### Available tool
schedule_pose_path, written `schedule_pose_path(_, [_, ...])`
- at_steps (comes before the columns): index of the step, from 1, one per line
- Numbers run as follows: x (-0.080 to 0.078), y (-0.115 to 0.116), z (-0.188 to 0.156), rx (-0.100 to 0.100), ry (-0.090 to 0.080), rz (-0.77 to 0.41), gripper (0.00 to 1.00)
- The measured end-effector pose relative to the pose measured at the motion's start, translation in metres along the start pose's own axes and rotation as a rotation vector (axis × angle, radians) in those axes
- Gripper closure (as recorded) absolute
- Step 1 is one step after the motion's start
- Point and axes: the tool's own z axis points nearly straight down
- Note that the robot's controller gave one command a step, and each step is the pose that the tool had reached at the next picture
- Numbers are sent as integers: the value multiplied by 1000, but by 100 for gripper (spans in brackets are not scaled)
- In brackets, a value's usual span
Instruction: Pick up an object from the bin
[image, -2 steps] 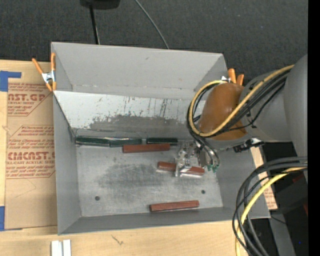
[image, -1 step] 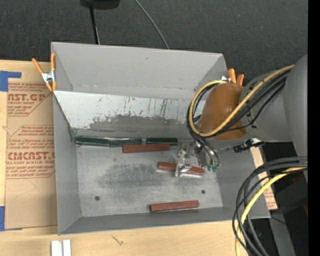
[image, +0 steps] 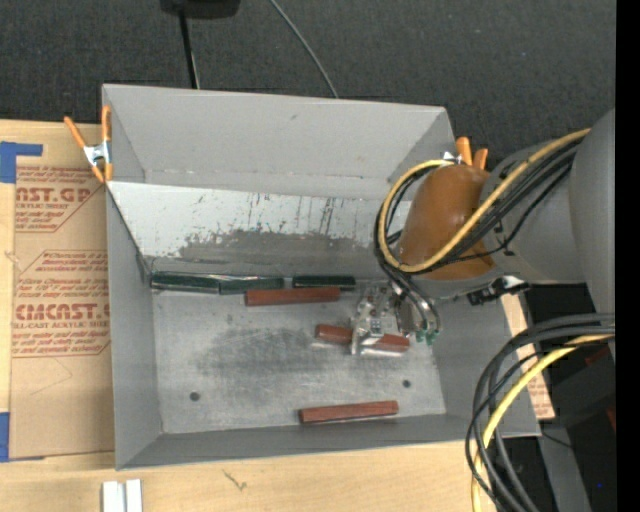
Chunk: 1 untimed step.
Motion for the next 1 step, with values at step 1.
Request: schedule_pose_path(1, [3, 0, -10, 0, 14, 0, 100])
